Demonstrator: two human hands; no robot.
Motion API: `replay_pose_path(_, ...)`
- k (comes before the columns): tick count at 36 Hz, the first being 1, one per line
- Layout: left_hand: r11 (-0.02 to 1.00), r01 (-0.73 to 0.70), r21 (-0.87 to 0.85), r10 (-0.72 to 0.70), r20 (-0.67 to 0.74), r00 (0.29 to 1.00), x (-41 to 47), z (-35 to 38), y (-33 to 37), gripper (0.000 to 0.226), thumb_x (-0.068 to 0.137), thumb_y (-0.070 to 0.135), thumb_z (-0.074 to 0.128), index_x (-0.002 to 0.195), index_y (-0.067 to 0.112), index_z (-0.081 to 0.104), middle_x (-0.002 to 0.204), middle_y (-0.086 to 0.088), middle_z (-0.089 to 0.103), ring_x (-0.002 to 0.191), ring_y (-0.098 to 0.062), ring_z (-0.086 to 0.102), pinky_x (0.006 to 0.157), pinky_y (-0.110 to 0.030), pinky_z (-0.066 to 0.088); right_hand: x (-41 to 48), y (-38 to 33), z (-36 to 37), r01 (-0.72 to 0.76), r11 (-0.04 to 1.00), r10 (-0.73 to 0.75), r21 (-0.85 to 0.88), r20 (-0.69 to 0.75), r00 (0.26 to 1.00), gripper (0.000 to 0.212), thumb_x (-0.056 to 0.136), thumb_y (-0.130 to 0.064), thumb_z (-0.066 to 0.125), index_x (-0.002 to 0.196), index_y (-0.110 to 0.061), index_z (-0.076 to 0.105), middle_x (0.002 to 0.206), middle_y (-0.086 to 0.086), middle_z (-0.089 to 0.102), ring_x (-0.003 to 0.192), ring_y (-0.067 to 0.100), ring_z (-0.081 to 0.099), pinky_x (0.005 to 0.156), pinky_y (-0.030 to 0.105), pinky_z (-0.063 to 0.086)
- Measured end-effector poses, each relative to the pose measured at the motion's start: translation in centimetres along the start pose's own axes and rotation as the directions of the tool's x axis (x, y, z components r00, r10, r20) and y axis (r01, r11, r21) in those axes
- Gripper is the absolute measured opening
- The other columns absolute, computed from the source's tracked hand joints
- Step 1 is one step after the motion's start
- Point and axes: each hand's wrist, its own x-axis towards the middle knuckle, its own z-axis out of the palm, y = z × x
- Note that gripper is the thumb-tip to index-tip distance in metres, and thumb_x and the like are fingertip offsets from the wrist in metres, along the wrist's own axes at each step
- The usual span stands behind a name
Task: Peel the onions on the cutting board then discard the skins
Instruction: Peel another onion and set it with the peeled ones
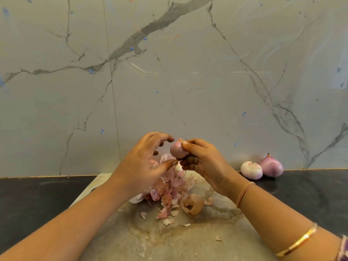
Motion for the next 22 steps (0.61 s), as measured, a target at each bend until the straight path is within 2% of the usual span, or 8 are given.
replay_pose_path(4,0.999,-0.051,0.012,0.051,-0.012,0.999,0.1,0.03,0.17,0.032,0.082,0.036,0.059,0.111,0.044,0.049,0.115,0.021,0.05,0.108,0.001,0.051,0.09,-0.016,0.045,-0.23,-0.17,0.32,0.009,1.0,-0.008,-0.019,0.048,0.999,0.024,0.096,-0.028,0.054,0.106,-0.007,0.059,0.095,0.013,0.064,0.079,0.021,0.059,0.072,0.028,0.052)
replay_pose_path(10,0.998,-0.049,-0.044,0.049,-0.004,0.999,-0.09,0.2,0.37,0.032,0.083,0.026,0.055,0.111,0.041,0.048,0.11,0.019,0.054,0.101,-0.004,0.059,0.087,-0.019,0.051,-0.4,-0.46,0.31,0.007,1.0,-0.006,-0.02,0.061,0.998,0.022,0.095,-0.029,0.056,0.102,-0.008,0.059,0.095,0.014,0.066,0.077,0.021,0.06,0.071,0.028,0.052)
replay_pose_path(15,0.996,-0.045,-0.073,0.044,-0.008,0.999,-0.22,0.26,0.32,0.032,0.086,0.023,0.06,0.111,0.039,0.049,0.108,0.011,0.059,0.1,-0.008,0.062,0.087,-0.024,0.052,-0.43,-0.5,0.3,-0.003,1.0,0.004,-0.014,0.058,0.998,0.024,0.095,-0.029,0.056,0.104,-0.006,0.06,0.095,0.015,0.065,0.078,0.021,0.06,0.071,0.029,0.052)
replay_pose_path(18,0.996,-0.046,-0.081,0.044,-0.035,0.998,-0.14,0.32,0.37,0.031,0.084,0.022,0.058,0.11,0.038,0.049,0.107,0.01,0.061,0.1,-0.006,0.061,0.087,-0.022,0.052,-0.49,-0.57,0.32,-0.013,1.0,0.012,0.018,0.061,0.998,0.022,0.096,-0.028,0.056,0.101,-0.007,0.061,0.091,0.014,0.065,0.077,0.021,0.059,0.07,0.028,0.052)
replay_pose_path(22,0.995,-0.043,-0.087,0.04,-0.041,0.998,-0.18,0.25,0.23,0.038,0.087,0.009,0.063,0.108,0.038,0.051,0.106,0.007,0.061,0.099,-0.008,0.062,0.086,-0.023,0.053,-0.57,-0.61,0.3,-0.021,0.999,0.018,0.047,0.068,0.997,0.02,0.096,-0.026,0.055,0.099,-0.008,0.062,0.088,0.012,0.065,0.075,0.02,0.06,0.069,0.027,0.053)
